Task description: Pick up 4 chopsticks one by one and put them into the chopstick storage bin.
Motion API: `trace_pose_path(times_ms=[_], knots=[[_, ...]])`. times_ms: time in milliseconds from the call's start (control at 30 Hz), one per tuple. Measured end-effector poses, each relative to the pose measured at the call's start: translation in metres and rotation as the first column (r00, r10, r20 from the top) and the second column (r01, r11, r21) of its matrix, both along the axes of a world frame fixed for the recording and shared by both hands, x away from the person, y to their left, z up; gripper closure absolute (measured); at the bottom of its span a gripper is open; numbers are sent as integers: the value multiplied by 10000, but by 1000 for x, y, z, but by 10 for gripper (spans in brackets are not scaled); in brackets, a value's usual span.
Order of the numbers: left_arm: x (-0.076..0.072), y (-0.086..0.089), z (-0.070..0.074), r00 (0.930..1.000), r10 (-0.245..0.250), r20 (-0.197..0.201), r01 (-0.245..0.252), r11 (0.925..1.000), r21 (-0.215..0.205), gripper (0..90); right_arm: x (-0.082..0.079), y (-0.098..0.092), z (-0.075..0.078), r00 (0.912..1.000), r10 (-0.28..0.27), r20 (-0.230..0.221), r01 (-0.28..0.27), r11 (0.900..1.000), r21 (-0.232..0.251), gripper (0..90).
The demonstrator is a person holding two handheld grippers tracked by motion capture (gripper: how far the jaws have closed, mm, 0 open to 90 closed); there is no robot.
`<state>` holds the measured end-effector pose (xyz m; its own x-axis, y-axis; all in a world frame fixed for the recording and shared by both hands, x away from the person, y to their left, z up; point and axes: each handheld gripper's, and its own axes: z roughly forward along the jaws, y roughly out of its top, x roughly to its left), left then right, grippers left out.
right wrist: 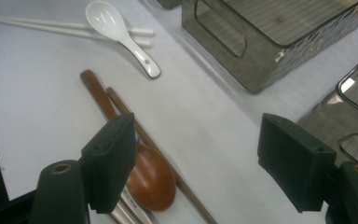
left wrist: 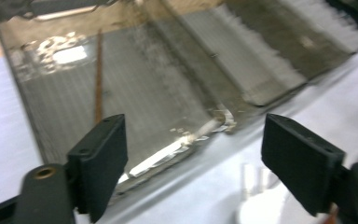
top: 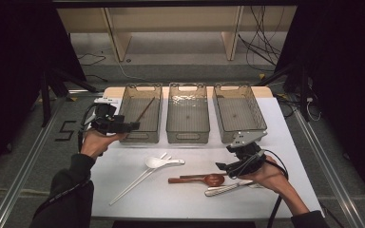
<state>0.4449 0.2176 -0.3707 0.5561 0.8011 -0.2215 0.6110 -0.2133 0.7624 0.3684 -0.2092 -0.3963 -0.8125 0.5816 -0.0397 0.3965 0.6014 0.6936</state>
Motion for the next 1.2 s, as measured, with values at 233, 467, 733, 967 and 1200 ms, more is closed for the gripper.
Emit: trace_pose_path(times_ms=[233, 467, 733, 967, 1200], knots=[[-34, -14, -4, 9946, -911, 504, 920, 9956, -157, 179, 7, 2, -3, 9994, 252, -222, -277, 9920, -1235, 286], [-65, -21, -12, 9884, -1255, 858, 1272, 9918, -152, 164, 19, 2, -12, 9946, 623, -834, -809, 9670, -2416, 310], [-83, -28, -19, 9842, -1521, 910, 1551, 9875, -272, 157, 28, 3, -29, 9813, 1120, -1567, -1602, 9262, -3413, 373], [-94, -37, -23, 9750, -1913, 1132, 1913, 9815, 107, 157, 33, 7, -41, 9628, 1349, -2341, -2210, 8916, -3953, 411], [-102, -39, -25, 9709, -2039, 1260, 2013, 9790, 327, 156, 36, 10, -50, 9539, 1482, -2610, -2543, 8608, -4408, 482]])
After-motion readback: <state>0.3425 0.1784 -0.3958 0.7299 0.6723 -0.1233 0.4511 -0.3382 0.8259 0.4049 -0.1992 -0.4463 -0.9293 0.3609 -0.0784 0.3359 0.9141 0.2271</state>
